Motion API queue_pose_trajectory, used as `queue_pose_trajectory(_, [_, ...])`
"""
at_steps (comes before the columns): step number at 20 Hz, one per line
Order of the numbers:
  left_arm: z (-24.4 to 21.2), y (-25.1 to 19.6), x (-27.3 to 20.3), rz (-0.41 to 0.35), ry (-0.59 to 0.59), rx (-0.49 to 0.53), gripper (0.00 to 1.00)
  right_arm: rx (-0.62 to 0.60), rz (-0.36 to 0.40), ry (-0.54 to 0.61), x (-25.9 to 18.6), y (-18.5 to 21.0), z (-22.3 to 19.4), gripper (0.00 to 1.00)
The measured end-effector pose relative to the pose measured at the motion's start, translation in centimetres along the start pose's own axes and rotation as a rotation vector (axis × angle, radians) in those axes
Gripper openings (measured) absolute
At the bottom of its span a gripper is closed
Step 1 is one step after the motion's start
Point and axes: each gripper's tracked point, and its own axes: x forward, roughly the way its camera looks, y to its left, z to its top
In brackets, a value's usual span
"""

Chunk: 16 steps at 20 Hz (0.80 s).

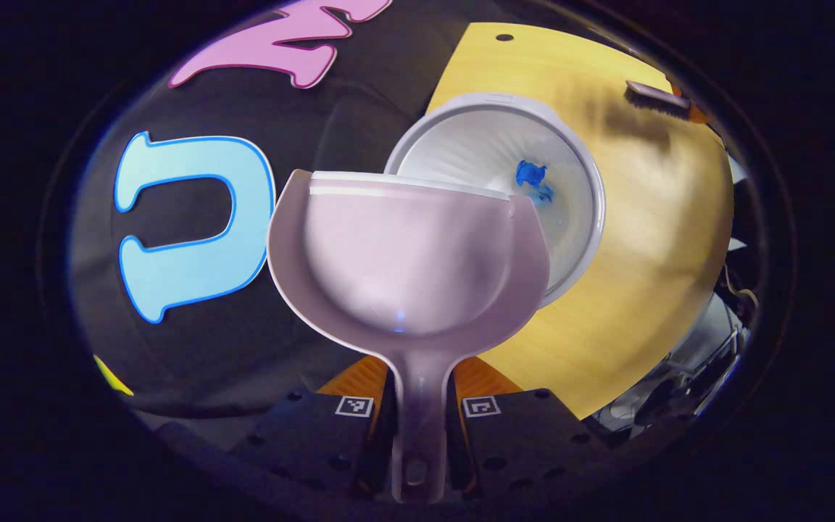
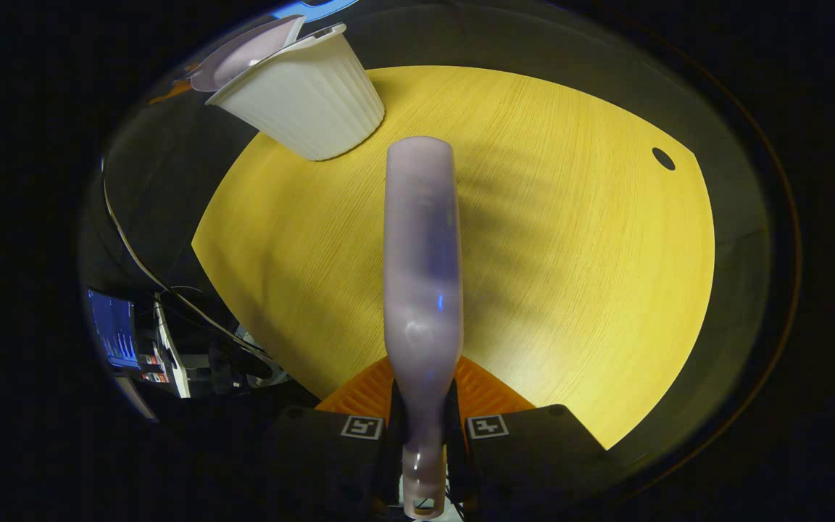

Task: Pick up the small broom and dustpan from the desktop, sweep the trash into the dustpan with the broom, and then empty the trash into the garbage bin.

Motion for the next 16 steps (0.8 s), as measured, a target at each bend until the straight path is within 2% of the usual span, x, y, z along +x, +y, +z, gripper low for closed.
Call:
queue_pose_trajectory(2, [1.1,-0.7,-0.8,0.003,-0.073,-0.137,0.29,0.018,0.001,-0.019,0.0,0.2,0.0,0.28])
queue_pose_trajectory(6, [5.9,-2.5,-1.1,-0.038,-0.353,-0.397,0.28,0.046,-0.014,-0.074,0.3,0.2,0.2,0.28])
queue_pose_trajectory(8, [8.8,-5.4,-1.4,-0.127,-0.463,-0.517,0.27,0.078,-0.045,-0.096,0.3,0.0,0.6,0.28])
queue_pose_trajectory(12, [16.2,-14.6,-4.4,-0.38,-0.616,-0.686,0.28,0.118,-0.108,-0.093,0.5,-0.6,-0.4,0.28])
queue_pose_trajectory(15, [18.0,-23.1,-4.1,-0.477,-0.57,-0.757,0.28,0.19,-0.112,-0.092,1.5,0.1,-0.8,0.28])
queue_pose_trajectory(16, [18.5,-24.6,-3.3,-0.505,-0.544,-0.777,0.28,0.228,-0.103,-0.094,2.1,0.2,-0.9,0.28])
